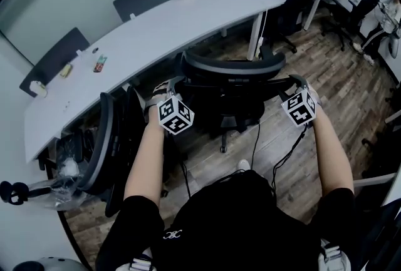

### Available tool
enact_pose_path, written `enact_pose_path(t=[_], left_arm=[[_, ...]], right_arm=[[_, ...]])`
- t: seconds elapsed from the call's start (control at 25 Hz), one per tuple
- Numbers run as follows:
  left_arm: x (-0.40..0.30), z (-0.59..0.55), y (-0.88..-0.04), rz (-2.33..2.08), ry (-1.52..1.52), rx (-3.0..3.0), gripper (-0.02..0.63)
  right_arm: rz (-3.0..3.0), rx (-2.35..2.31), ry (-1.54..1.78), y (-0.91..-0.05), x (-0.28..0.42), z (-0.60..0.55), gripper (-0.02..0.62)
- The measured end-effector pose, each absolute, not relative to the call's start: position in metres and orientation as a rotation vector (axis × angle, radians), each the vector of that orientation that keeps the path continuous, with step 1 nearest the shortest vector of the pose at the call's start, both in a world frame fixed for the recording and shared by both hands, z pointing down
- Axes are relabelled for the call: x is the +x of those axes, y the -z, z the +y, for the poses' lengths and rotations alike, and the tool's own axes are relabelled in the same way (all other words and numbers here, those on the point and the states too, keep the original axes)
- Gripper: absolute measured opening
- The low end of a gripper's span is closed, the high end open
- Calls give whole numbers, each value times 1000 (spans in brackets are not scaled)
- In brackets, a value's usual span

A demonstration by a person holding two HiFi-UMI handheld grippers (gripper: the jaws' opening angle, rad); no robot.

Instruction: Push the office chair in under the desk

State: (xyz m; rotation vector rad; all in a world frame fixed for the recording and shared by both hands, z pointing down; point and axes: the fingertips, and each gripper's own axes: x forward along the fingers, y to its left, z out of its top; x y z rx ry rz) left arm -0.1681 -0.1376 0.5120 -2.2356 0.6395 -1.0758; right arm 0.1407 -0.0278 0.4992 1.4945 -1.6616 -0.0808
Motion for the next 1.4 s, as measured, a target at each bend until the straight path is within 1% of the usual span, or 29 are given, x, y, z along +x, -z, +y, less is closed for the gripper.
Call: enact_pose_path(t=[0.28, 0.76, 1.4], left_arm=[[-165, -138, -512, 632, 1038, -2289, 239], [-146, -170, -507, 711, 996, -2394, 236], [-101, -211, -505, 867, 1023, -2403, 225]], right_arm=[[-1620, 1475, -13, -503, 148, -37, 264], [-1610, 1450, -56, -502, 173, -87, 267], [-1714, 1333, -1, -503, 225, -179, 267]])
